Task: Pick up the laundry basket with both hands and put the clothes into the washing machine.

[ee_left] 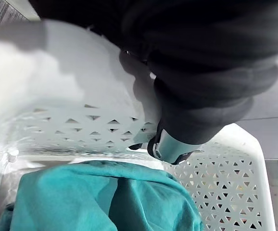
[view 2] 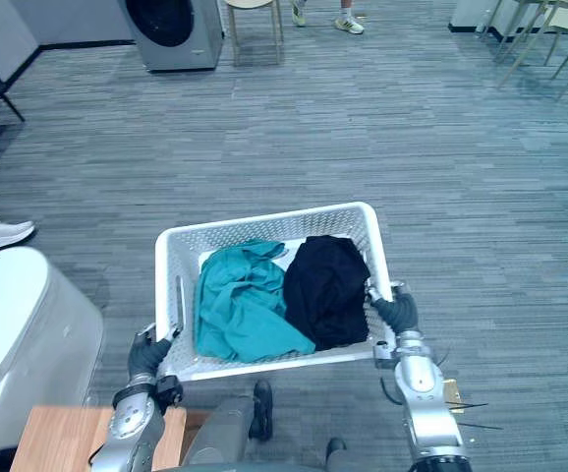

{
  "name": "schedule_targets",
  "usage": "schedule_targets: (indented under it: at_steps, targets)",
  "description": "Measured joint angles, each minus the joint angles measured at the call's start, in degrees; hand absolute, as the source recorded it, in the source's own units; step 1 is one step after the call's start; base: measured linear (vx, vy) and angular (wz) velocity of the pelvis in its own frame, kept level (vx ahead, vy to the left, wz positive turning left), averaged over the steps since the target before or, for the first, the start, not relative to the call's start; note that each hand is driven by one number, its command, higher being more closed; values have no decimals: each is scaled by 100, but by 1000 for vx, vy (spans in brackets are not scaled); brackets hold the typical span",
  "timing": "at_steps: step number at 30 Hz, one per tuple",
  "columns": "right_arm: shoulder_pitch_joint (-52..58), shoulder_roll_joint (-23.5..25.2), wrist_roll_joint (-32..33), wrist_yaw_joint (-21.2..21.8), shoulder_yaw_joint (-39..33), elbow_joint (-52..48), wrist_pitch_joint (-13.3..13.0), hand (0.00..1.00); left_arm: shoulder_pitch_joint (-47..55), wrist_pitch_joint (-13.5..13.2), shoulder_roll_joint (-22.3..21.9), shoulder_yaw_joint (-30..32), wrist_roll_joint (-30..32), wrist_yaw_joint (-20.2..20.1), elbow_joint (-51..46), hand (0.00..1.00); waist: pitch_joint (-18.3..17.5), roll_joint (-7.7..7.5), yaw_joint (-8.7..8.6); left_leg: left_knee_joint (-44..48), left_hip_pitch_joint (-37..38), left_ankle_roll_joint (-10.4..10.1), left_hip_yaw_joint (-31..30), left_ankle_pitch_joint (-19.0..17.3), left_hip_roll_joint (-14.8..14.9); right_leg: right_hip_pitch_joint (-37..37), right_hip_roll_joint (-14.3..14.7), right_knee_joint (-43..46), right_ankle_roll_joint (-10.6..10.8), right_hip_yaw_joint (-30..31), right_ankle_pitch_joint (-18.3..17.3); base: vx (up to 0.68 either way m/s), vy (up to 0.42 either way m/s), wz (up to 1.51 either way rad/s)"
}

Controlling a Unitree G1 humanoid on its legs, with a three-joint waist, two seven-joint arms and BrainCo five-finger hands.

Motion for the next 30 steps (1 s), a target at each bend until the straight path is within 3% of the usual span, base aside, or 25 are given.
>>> schedule_targets:
  at_steps: [1,2,4,5,6,7,9,11,12,13,14,15,16,17,18,19,20,21,22,23,24,26,28,29,30]
  targets:
    - [-38,-6,1,-1,-4,44,0,100,-2,0,-21,3,0,-3,-28,100,0,0,11,167,-17,209,50,-127,-22,-9,-66,119,158,0,-35,651,329,-15]
    - [-134,27,-3,8,-1,213,2,100,29,3,-64,37,1,-3,-35,100,-1,-38,24,363,78,535,177,-318,-102,-96,-210,637,479,5,-249,603,348,-7]
    - [-148,93,-117,84,-77,385,4,100,54,36,-30,-6,2,-2,-23,100,-1,-76,-32,233,571,621,195,-614,-427,-746,-570,2784,1235,94,-515,451,263,14]
    - [-142,137,-158,115,-103,423,5,100,54,48,24,-25,4,-2,-16,100,0,-90,-77,120,769,661,149,-648,-534,-1023,-646,3489,1219,137,-448,527,219,46]
    - [-140,207,-183,153,-88,497,8,100,102,54,148,-48,8,-2,2,100,3,-100,-218,-286,1338,681,34,-665,-743,-1435,-898,4705,992,-69,-489,535,182,44]
    - [-141,264,-215,187,-84,507,7,100,151,50,187,-41,15,-2,0,100,-2,-86,-266,-545,1677,681,-15,-665,-792,-1616,-988,4901,762,-334,-579,534,151,37]
    - [-146,337,-296,218,-107,507,-15,100,123,41,274,-41,26,0,-1,100,-33,-63,-301,-1019,2204,681,-165,-665,-780,-2122,-948,4565,291,-788,-831,496,66,15]
    - [-152,339,-295,232,-117,507,-20,100,82,41,318,-56,53,-2,24,100,-21,-37,-319,-1329,2541,588,-246,-725,-708,-2584,-727,3942,125,-902,-844,536,-5,8]
    - [-136,339,-295,232,-142,523,-15,100,-12,42,341,-83,53,-5,146,100,20,44,-353,-1514,2824,477,-299,-786,-566,-2804,-406,2919,97,-914,-528,604,-52,19]
    - [-136,367,-292,232,-138,590,-4,100,-82,42,415,-91,58,-28,267,100,17,-17,-448,-1662,3085,419,-321,-816,-531,-2906,-253,1618,257,-926,153,518,-62,31]
    - [-135,389,-293,233,-135,593,14,100,-102,41,456,-93,59,-41,318,100,17,-84,-491,-1741,3252,338,-356,-862,-564,-2998,-261,1193,343,-927,449,547,-99,42]
    - [-124,393,-297,233,-109,594,62,100,-100,41,526,-122,61,-49,396,100,3,-256,-578,-1847,3595,93,-478,-1014,-667,-3156,-263,792,239,-927,839,590,-142,41]
    - [-3,395,-301,234,-77,589,103,100,-5,41,606,-185,64,-61,408,100,-106,-454,-627,-1845,3953,-99,-557,-1140,-772,-3195,-260,712,-29,-919,948,634,-169,44]
    - [78,367,-300,233,-93,588,109,100,2,49,611,-218,76,-85,453,100,-171,-402,-639,-1761,4067,-131,-680,-1215,-725,-3227,-197,916,-364,-748,1464,688,-190,37]
    - [194,327,-298,231,-168,588,127,100,0,59,442,-274,193,-86,494,100,-312,-162,-660,-1346,4024,-145,-760,-1243,-474,-3213,-25,1190,-409,-801,1794,712,-211,16]
    - [213,273,-295,235,-275,581,127,100,1,54,266,-274,292,-86,497,100,-349,158,-613,-235,3626,-235,-745,-1191,-134,-3032,173,1222,-460,-1000,1708,689,-190,2]
    - [196,252,-295,236,-280,570,127,100,-15,53,205,-274,305,-86,498,100,-297,296,-620,530,3356,-505,-732,-1018,54,-2858,324,1212,-508,-1079,1564,664,-199,-6]
    - [209,201,-295,234,-256,502,133,100,-36,52,160,-257,307,-86,516,100,-134,476,-622,2107,2792,-993,-622,77,412,-2408,583,1206,-645,-1112,1299,525,-148,-10]
    - [227,226,-296,234,-197,449,153,100,0,52,138,-236,304,-86,537,100,-104,496,-564,2811,2525,-1148,-537,780,608,-2163,683,1146,-693,-1061,1171,756,-202,-26]
    - [303,239,-298,206,-140,260,211,100,32,50,136,-217,288,-87,539,100,-69,528,-464,4112,1906,-1005,-292,712,1024,-1657,877,992,-743,-1009,931,608,-131,-44]
    - [370,263,-297,158,-140,54,220,100,19,12,187,-216,266,-87,514,100,-1,439,-369,4747,1323,-594,-45,418,1230,-1144,928,790,-777,-895,765,600,-110,-41]
    - [346,254,-297,115,-141,-137,209,100,21,-102,189,-218,220,-90,449,100,48,287,-240,4456,608,-334,322,-105,1234,-567,851,371,-746,-644,626,645,-25,-44]
    - [238,207,-293,75,-157,-164,178,100,-16,-160,177,-220,221,-97,320,100,54,246,-144,3149,-27,-291,537,-381,1147,-180,742,107,-621,-481,464,655,73,-43]
    - [181,179,-291,68,-165,-146,175,100,-45,-162,176,-215,223,-103,308,100,78,227,-142,1659,-178,-387,452,-316,883,33,599,23,-504,-407,298,636,171,-35]
    - [124,107,-282,67,-163,-61,151,100,-42,-160,158,-217,228,-138,299,100,72,233,-141,-61,-140,-756,296,-32,637,232,451,0,-369,-320,104,643,195,-33]
